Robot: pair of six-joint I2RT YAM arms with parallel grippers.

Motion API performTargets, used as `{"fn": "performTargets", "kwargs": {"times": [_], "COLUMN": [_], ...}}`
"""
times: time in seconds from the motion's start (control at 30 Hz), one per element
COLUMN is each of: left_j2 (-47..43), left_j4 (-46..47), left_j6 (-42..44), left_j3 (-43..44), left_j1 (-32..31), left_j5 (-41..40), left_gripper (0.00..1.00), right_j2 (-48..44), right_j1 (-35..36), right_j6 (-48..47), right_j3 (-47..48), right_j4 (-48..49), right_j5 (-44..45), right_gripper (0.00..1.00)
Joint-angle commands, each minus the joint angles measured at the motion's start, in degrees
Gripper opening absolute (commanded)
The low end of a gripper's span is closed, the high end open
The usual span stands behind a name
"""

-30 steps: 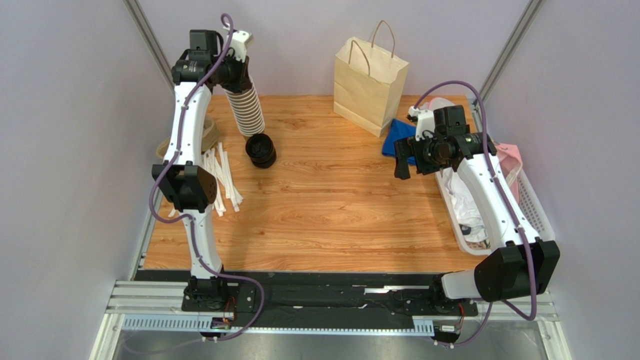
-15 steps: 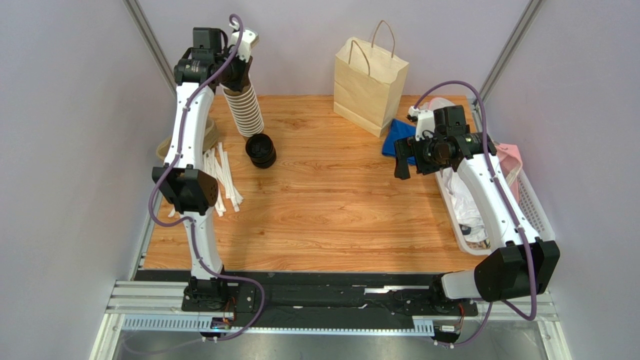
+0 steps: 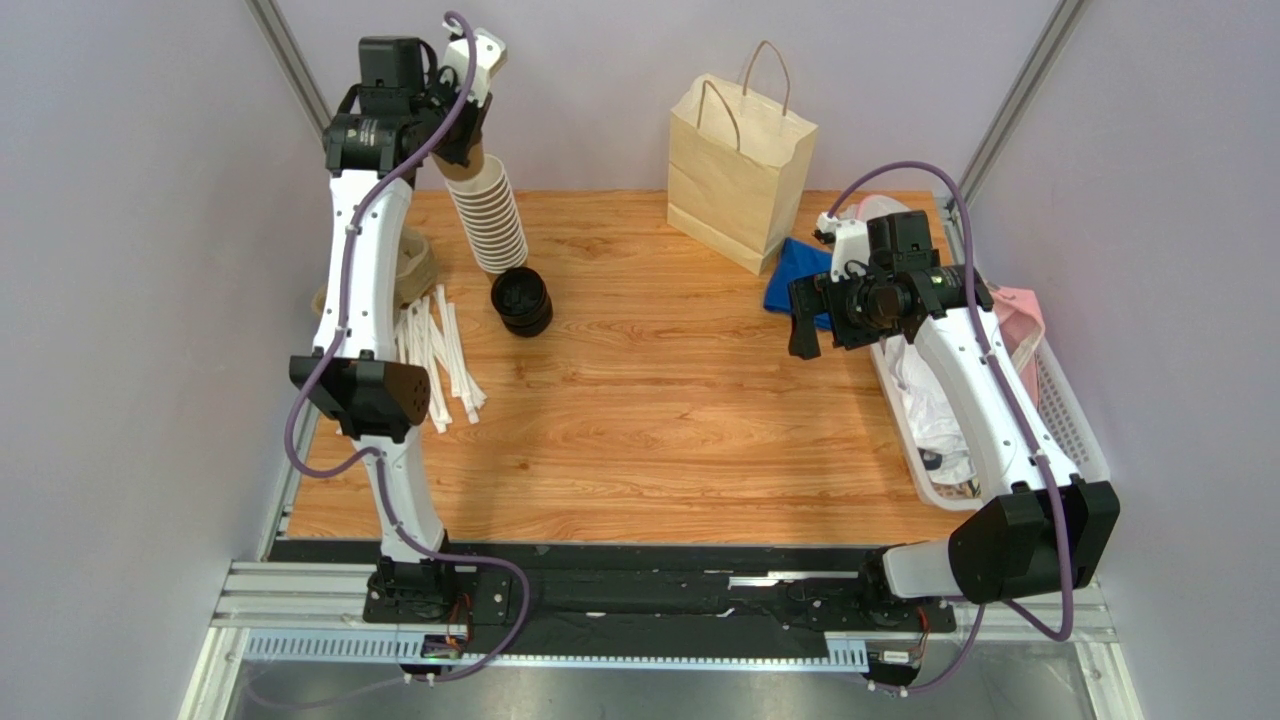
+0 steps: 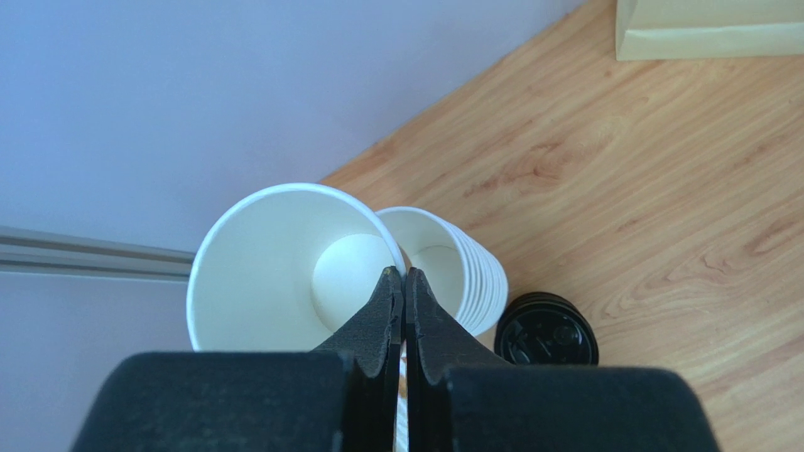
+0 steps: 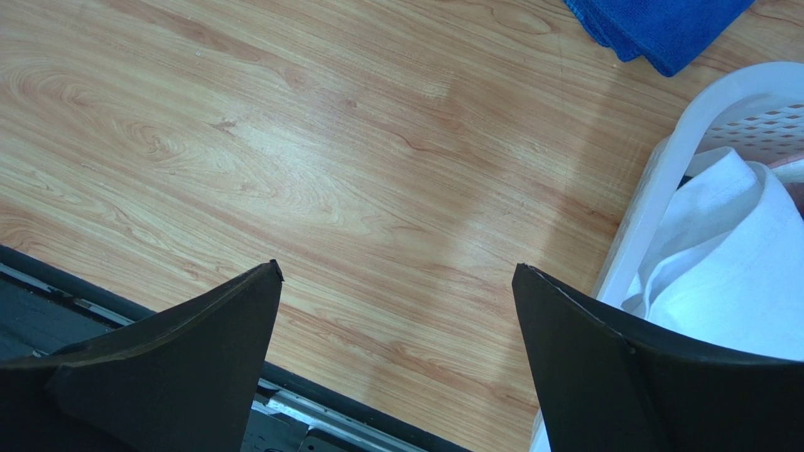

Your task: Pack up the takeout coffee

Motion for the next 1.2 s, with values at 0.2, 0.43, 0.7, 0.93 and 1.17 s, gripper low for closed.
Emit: {"fn": "performTargets", "kwargs": {"times": [0.2, 0.43, 0.7, 0.93, 1.17], "left_j2": [-14.61, -27.68, -39.31, -40.29, -32.99], "left_j4": [9.01, 7.42, 18.66, 34.82, 40.9], "left_j6": [4.24, 7.32, 0.83, -3.05, -9.72], "left_j3": [3.37, -16.02, -51.88, -70.36, -75.29], "left_j1": [-1.83, -16.49, -36.88, -45.68, -49.29], "left_j5": [-1.1, -2.93, -9.34, -17.69, -23.07], "left_gripper": [0.0, 0.0, 0.0, 0.0, 0.0], "right_j2": [-0.69, -0.69, -1.31, -2.98, -3.59], "right_j1": [-0.14, -0.14, -0.23, -0.23, -0.93], "right_j6": [-0.45, -0.54, -0.54, -0.8, -0.8], "right_j3": [2.62, 3.41, 2.89, -0.01, -0.71], "right_j4": [0.27, 0.19, 0.54, 1.06, 1.33], "right_j5": [-0.68, -0.68, 0.38, 1.6, 2.22], "right_gripper": [1.0, 1.0, 1.0, 1.0, 1.0]}}
